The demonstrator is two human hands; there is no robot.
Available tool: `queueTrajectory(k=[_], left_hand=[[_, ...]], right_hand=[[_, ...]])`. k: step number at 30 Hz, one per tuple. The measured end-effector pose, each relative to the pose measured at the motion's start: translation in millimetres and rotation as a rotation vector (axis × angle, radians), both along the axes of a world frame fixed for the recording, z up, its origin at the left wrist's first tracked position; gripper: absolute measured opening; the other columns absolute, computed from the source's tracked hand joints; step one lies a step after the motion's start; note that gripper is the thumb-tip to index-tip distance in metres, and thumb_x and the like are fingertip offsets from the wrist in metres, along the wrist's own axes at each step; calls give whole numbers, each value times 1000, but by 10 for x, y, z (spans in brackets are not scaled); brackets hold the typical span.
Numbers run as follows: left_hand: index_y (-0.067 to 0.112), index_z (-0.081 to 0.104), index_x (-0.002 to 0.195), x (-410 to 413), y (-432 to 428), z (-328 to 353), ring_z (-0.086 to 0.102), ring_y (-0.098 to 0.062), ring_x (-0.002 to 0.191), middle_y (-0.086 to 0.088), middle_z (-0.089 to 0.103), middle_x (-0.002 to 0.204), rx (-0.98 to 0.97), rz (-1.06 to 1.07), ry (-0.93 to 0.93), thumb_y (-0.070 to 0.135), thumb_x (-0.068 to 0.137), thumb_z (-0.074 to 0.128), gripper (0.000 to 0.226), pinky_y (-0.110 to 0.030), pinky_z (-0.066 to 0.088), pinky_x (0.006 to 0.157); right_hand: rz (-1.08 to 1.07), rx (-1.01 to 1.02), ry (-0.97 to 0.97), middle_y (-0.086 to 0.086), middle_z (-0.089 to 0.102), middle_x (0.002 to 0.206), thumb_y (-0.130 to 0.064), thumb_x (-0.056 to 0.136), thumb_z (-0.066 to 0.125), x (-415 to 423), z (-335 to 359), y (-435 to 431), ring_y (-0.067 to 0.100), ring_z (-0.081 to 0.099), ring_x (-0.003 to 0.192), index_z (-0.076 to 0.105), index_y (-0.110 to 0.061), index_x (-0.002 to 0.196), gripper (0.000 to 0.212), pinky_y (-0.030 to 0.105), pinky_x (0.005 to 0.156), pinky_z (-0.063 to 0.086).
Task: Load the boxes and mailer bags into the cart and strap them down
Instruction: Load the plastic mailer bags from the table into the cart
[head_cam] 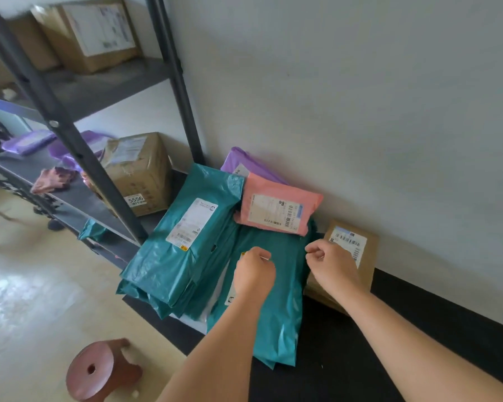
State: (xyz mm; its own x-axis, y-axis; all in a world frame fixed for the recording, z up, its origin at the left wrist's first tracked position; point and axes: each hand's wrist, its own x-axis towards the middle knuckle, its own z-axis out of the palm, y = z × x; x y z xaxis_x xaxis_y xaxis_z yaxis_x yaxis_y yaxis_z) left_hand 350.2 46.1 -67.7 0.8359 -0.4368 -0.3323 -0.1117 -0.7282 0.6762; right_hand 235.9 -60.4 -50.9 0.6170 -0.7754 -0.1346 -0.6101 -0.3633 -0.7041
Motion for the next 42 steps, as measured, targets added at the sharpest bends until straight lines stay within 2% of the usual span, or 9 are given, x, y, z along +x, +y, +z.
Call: queueTrajectory(k=[4,9,12,16,22,27,31,35,42], left_hand=[[28,62,118,366,-150,-68,59,-14,88,8,66,108,-14,-24,95,13,85,48,39,-23,44,65],[27,57,119,764,-334,-91,60,-13,80,10,61,95,-11,-96,160,12,84,48,39,-23,39,57],[24,56,83,940,-385,-137,62,-26,86,-6,64,100,15,-236,222,8,86,52,17,-30,47,69],[24,45,66,1095,-398,-241,51,-20,75,-9,55,84,9,-369,271,3,85,51,29,-34,41,66],[26,63,88,1219,-448,-260,64,-19,81,4,64,85,-63,-441,262,11,87,56,16,-26,50,67],[23,67,91,1181,-456,-83,64,-18,79,6,69,85,-42,-655,-209,21,89,51,16,-26,50,65],[18,68,91,1074,-513,111,64,-22,77,0,69,82,-260,-827,-646,14,81,58,15,-28,41,57],[13,66,86,995,-613,227,58,-27,80,-4,63,85,-419,-889,-978,3,60,64,28,-36,49,68],[19,56,110,892,-702,327,60,-26,99,1,66,101,-153,-950,-983,30,74,69,40,-44,38,104]], right_hand=[[-85,-55,4,-7,65,107,-17,95,57,323,90,-122,10,61,89,64,-22,112,19,32,81,54],[-120,-205,37,1,59,121,-15,91,62,702,148,-256,17,60,101,59,-19,121,31,34,81,53],[-146,-290,23,1,54,129,-11,87,66,889,200,-292,18,62,95,51,-20,129,46,38,77,55],[-100,-293,107,-7,26,159,-12,86,66,1065,195,-341,19,64,99,29,-29,150,76,37,78,55],[-58,-231,228,-2,30,155,-18,87,67,1151,66,-387,16,61,94,18,-26,154,83,26,64,48],[-106,-274,308,3,42,128,-21,85,69,1143,46,-341,16,58,86,43,-21,139,60,32,72,52],[-207,-295,305,-2,47,100,-16,88,60,1140,65,-301,14,49,74,61,-24,96,11,29,60,39],[-287,-305,327,-5,45,84,-13,91,48,1093,143,-253,9,46,62,51,-26,68,26,29,54,37],[-327,-406,152,-3,50,99,-10,93,55,769,447,-161,17,56,72,64,-15,90,11,29,59,43]])
